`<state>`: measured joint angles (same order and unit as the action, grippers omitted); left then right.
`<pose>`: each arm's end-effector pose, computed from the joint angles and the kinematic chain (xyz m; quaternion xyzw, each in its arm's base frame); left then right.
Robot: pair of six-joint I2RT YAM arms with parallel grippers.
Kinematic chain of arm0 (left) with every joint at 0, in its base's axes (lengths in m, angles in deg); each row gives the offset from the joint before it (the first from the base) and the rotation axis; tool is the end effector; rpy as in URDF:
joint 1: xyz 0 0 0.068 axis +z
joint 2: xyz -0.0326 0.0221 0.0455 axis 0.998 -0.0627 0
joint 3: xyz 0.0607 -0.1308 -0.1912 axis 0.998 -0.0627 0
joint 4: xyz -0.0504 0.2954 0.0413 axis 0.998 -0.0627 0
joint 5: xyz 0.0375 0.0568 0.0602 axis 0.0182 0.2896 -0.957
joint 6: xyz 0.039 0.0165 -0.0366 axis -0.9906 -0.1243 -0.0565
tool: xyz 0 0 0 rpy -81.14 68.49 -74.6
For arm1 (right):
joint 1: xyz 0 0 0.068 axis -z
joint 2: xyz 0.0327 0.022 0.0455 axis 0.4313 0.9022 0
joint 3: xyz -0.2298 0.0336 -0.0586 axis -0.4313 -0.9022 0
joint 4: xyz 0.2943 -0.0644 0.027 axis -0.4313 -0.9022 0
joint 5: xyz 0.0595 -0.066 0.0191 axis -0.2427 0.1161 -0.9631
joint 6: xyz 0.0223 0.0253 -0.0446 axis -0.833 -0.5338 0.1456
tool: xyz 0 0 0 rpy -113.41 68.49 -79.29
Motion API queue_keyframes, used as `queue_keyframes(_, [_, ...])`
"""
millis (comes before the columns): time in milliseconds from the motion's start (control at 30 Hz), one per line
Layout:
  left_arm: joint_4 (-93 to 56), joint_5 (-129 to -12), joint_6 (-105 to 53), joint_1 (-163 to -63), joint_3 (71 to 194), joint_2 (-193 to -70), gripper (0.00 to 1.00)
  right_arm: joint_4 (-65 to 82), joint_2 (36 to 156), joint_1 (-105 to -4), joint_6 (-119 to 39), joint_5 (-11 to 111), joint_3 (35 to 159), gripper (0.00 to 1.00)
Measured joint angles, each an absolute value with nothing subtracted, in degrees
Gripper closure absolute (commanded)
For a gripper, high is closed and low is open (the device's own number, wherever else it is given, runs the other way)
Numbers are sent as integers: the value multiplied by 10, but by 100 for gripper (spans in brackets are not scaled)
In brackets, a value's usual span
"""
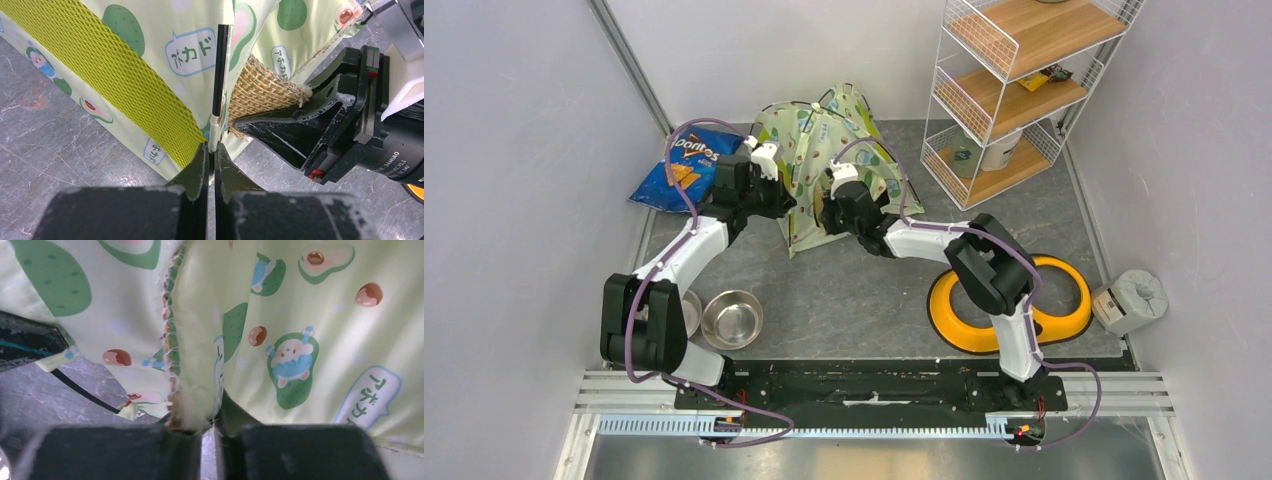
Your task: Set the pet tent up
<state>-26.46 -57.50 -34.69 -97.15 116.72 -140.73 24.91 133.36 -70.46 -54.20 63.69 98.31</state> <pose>0.3628 -0.0830 0.1999 0.1444 0.8585 -0.2177 0.4413 0.3475 0.3405 0.1199 -0.1451 0.8336 0.2492 0.4712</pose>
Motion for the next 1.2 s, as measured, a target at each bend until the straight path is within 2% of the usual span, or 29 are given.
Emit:
queue_keyframes(167, [-265, -577, -347, -972, 1167, -1406, 98, 245, 1316, -705, -558, 651, 961, 46])
queue_keyframes(300, [-268, -577, -346, -973, 1167, -1404, 98, 221, 1245, -704, -563, 665, 897, 43])
queue_keyframes(467, [-269, -577, -346, -975, 1167, -1403, 98, 218, 1169, -703, -574, 665, 853, 53])
queue_keyframes(633, [-269, -577, -346, -975, 1163, -1399, 98, 228, 1170, -703, -575, 643, 854, 60])
queue_keyframes(667, [-269, -577, -345, -975, 1162, -1397, 98, 227, 1174, -703, -574, 637, 858, 64])
queue_keyframes(767, [-269, -576, -342, -975, 1160, -1393, 98, 228, 1198, -703, -570, 630, 886, 89])
queue_keyframes(833, [-269, -576, -342, -975, 1160, -1392, 98, 227, 1220, -703, -570, 631, 912, 100])
queue_keyframes(1200, [-270, -576, -339, -975, 1159, -1387, 98, 220, 1327, -696, -652, 642, 1012, 100])
